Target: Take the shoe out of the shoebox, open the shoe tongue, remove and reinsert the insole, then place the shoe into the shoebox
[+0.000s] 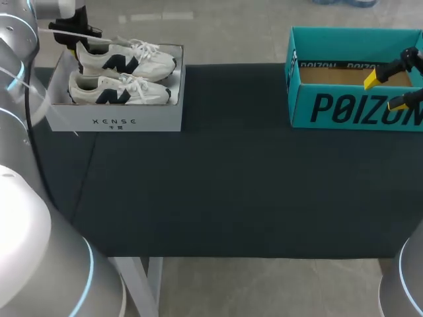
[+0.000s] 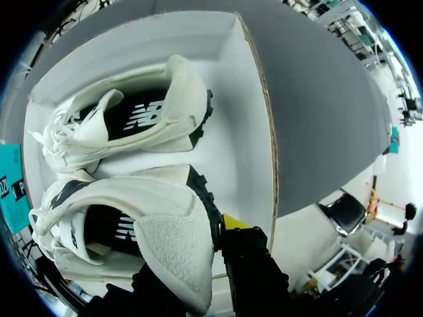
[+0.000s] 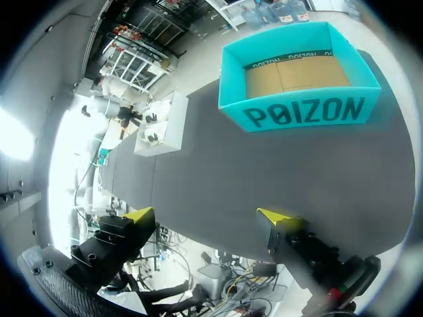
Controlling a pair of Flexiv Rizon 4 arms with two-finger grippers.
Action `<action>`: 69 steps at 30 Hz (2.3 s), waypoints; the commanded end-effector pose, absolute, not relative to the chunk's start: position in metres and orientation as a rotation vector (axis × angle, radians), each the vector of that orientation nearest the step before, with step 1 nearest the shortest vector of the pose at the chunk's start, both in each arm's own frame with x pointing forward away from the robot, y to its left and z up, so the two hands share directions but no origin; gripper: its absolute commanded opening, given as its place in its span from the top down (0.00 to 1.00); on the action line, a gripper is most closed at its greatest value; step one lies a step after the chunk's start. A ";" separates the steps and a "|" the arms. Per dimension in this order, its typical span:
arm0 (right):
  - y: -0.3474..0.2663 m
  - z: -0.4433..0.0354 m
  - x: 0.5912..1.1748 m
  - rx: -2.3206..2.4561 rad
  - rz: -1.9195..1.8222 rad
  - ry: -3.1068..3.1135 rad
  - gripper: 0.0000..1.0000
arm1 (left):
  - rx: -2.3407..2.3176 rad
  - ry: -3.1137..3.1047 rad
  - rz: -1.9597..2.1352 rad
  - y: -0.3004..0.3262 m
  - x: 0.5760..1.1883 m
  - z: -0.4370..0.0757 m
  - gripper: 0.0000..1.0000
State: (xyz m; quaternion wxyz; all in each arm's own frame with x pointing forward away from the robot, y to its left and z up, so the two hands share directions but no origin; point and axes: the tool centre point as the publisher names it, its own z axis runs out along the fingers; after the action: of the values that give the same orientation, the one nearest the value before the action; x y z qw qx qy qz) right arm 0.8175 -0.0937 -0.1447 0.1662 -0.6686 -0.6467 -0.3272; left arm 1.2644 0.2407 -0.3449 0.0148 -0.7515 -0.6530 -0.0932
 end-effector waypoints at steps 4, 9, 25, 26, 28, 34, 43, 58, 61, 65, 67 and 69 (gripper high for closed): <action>-0.093 -0.145 0.817 -1.908 -0.929 -1.841 0.00 | -2.295 -2.015 -0.285 0.244 1.274 -0.367 1.00; -0.093 -0.145 0.817 -1.908 -0.929 -1.841 0.00 | -2.255 -2.010 -0.248 0.245 1.270 -0.380 0.93; -0.093 -0.145 0.817 -1.908 -0.929 -1.841 0.00 | -2.224 -2.203 -0.248 0.247 1.251 -0.306 0.00; -0.093 -0.145 0.817 -1.908 -0.929 -1.841 0.00 | -2.232 -2.213 -0.265 0.245 1.249 -0.300 0.00; -0.093 -0.145 0.817 -1.908 -0.929 -1.841 0.00 | -2.246 -2.223 -0.265 0.242 1.246 -0.290 0.00; -0.093 -0.145 0.817 -1.908 -0.929 -1.841 0.00 | -2.081 -2.341 -0.316 0.231 1.223 -0.226 0.00; -0.093 -0.145 0.817 -1.908 -0.929 -1.841 0.00 | -1.284 -2.738 -0.187 0.224 1.204 -0.189 0.00; -0.093 -0.145 0.817 -1.908 -0.929 -1.841 0.00 | 0.793 -3.255 -0.037 0.233 1.216 -0.150 0.00; -0.093 -0.145 0.817 -1.908 -0.929 -1.841 0.00 | 1.308 -3.016 0.365 0.236 1.198 -0.144 0.00; -0.093 -0.145 0.817 -1.908 -0.929 -1.841 0.00 | 1.308 -3.016 0.365 0.236 1.198 -0.144 0.00; -0.093 -0.145 0.817 -1.908 -0.929 -1.841 0.00 | 1.308 -3.016 0.365 0.236 1.198 -0.144 0.00; -0.093 -0.145 0.817 -1.908 -0.929 -1.841 0.00 | 1.308 -3.016 0.365 0.236 1.198 -0.144 0.00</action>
State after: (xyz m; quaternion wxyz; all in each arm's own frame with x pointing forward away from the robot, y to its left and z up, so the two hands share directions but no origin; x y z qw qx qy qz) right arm 0.8175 -0.0937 -0.1447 0.1663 -0.6686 -0.6467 -0.3272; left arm 1.2010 0.2348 -0.1415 0.0104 -0.1968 -0.9796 -0.0396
